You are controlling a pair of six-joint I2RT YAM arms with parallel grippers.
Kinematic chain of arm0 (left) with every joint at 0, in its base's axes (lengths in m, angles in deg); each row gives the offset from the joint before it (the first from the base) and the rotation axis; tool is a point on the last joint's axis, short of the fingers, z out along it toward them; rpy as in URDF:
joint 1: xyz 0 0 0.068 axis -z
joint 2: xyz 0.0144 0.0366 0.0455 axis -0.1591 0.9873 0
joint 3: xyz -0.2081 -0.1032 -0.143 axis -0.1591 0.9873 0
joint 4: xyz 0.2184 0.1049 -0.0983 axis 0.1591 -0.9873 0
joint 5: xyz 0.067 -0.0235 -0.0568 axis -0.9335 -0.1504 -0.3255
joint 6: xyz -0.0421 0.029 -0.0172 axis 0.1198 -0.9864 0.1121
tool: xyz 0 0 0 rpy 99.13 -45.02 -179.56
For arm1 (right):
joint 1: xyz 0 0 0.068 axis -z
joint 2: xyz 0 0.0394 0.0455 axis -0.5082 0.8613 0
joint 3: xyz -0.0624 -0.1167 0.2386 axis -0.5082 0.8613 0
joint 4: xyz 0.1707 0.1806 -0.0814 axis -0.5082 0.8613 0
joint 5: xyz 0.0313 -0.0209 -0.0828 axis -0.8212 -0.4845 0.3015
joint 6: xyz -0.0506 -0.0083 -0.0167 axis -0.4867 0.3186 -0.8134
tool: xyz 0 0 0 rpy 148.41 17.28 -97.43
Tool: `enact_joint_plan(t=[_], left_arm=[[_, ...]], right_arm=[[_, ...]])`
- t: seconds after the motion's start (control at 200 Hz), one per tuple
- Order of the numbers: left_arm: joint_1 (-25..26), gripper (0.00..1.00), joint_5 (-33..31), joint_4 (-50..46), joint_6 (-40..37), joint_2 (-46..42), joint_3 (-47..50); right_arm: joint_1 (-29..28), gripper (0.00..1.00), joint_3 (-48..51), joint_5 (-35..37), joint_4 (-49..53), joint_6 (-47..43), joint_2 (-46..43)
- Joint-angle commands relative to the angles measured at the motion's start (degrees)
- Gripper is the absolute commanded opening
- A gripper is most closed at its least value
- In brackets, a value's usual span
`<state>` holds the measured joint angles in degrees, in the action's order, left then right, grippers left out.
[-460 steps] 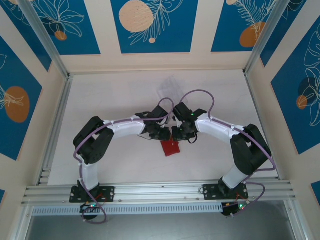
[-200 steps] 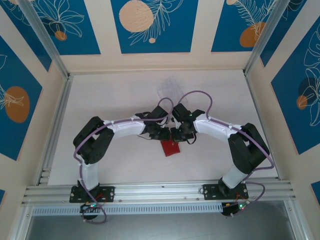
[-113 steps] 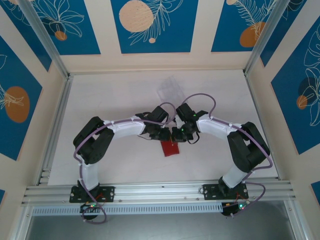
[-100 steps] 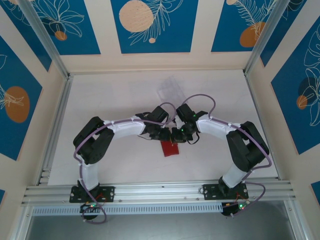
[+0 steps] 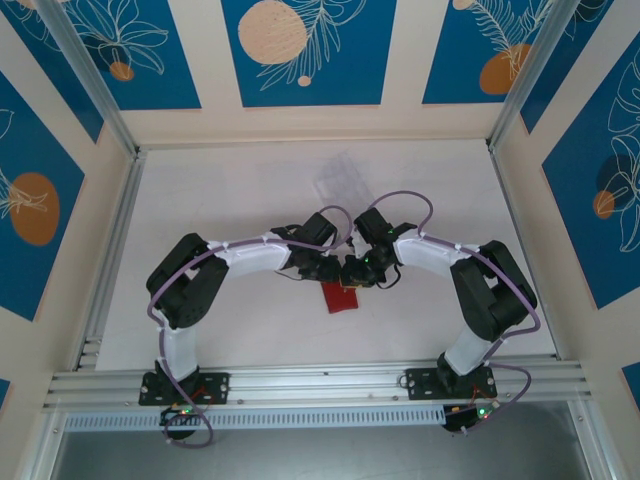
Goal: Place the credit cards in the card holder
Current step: Close the button on the card holder.
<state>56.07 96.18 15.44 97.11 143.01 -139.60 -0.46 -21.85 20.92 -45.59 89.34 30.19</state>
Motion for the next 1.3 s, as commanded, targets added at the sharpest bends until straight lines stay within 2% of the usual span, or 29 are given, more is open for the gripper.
enact_joint_plan(t=[0.0, 0.3, 0.77, 0.865, 1.296], left_arm=[[2.1, 0.21, 1.1, -2.1, 0.3, 3.0, 2.2], [2.2, 0.20, 1.1, -2.3, 0.2, 3.1, 2.2], [2.3, 0.20, 1.2, -2.4, 0.3, 3.0, 2.2], [2.4, 0.20, 1.2, -2.4, 0.3, 3.1, 2.1], [2.6, 0.20, 1.1, -2.4, 0.3, 3.3, 2.2]], right_arm=[[-0.6, 0.21, 0.7, -5.1, -1.8, 0.3, 1.0], [-0.2, 0.18, 0.9, -7.1, -2.3, 0.4, 0.7], [0.5, 0.29, 1.4, -9.2, -3.6, 1.0, 0.9], [0.7, 0.27, 1.5, -9.5, -3.6, 1.1, 0.7], [0.8, 0.10, 1.7, -10.0, -3.7, 1.2, 0.6]])
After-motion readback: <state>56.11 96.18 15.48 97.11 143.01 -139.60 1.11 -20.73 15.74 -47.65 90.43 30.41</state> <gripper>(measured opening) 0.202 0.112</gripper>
